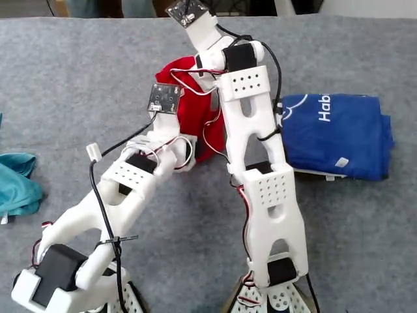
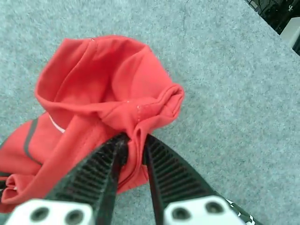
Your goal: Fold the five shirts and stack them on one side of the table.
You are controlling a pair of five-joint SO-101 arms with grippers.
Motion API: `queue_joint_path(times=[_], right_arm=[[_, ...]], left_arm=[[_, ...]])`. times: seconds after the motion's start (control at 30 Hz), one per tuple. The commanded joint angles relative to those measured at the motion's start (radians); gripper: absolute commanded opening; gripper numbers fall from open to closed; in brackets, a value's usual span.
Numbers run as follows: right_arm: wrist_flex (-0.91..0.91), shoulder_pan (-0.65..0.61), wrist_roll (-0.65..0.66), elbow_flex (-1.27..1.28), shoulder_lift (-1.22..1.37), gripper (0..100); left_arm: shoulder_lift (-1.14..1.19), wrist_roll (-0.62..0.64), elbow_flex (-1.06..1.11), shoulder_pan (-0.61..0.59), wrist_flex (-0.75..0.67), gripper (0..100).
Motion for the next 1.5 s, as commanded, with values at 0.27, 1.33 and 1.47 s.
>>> queue_joint_path(times=[0.27,1.33,1.47], right_arm=[[0.005,0.011,0.002,-0.048,-0.064,1.5],[0.21,-0.117,0.0,-0.277,-0.196,1.5],[0.21,-0.135,0.006,-0.202,-0.275,1.5]], left_arm=[[0.083,-0.008,-0.002,-0.114,-0.284,3],[-0.028,0.129,-0.426,-0.937,0.112,3],[-0.028,0.129,-0.478,-0.964,0.163,3]])
